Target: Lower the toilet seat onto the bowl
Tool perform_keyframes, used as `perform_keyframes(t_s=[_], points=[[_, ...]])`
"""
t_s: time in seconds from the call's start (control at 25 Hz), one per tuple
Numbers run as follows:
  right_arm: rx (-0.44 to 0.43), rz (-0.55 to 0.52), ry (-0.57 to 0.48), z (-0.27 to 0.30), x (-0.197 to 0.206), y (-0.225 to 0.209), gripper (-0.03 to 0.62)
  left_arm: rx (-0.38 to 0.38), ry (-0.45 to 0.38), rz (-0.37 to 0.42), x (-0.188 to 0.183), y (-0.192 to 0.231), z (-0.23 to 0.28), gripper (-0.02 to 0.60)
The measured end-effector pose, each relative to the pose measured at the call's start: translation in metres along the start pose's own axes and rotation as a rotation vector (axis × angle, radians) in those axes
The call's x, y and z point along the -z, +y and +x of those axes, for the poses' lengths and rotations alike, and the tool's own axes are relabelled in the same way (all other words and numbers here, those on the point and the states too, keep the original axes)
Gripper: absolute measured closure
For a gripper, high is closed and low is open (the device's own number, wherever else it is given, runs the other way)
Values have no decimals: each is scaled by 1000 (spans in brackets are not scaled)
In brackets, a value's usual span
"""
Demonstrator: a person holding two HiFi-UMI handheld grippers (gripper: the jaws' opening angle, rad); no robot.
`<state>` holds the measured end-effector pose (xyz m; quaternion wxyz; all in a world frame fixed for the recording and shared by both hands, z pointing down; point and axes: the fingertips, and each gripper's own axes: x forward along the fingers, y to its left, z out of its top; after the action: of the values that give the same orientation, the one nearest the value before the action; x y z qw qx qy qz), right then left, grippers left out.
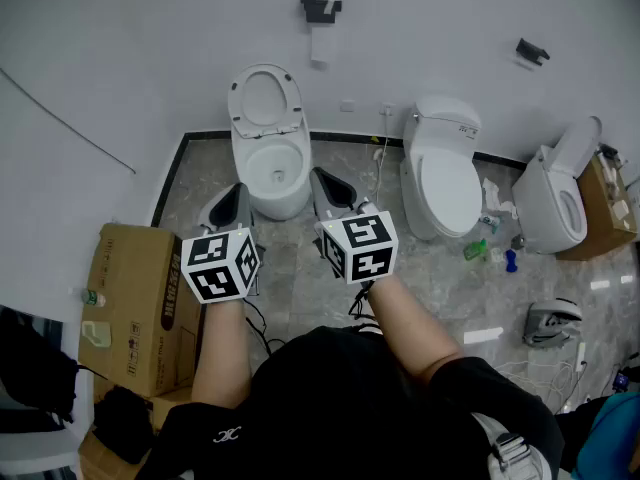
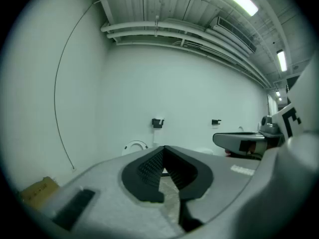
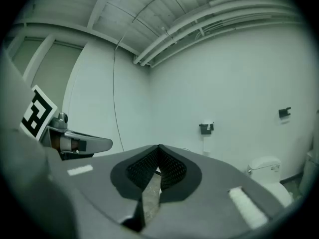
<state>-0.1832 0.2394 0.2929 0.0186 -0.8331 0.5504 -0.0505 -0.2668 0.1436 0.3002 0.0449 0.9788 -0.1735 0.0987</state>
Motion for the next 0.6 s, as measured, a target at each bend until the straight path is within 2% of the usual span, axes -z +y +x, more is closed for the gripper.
perform_keyframes(t_s=[0.36, 0.6], points=[[-28, -3, 8, 7, 6, -25, 586, -16, 16, 7, 1, -17, 25, 574], [-83, 63, -18, 9, 5, -35, 586, -51, 30, 21, 2, -22, 36, 574]])
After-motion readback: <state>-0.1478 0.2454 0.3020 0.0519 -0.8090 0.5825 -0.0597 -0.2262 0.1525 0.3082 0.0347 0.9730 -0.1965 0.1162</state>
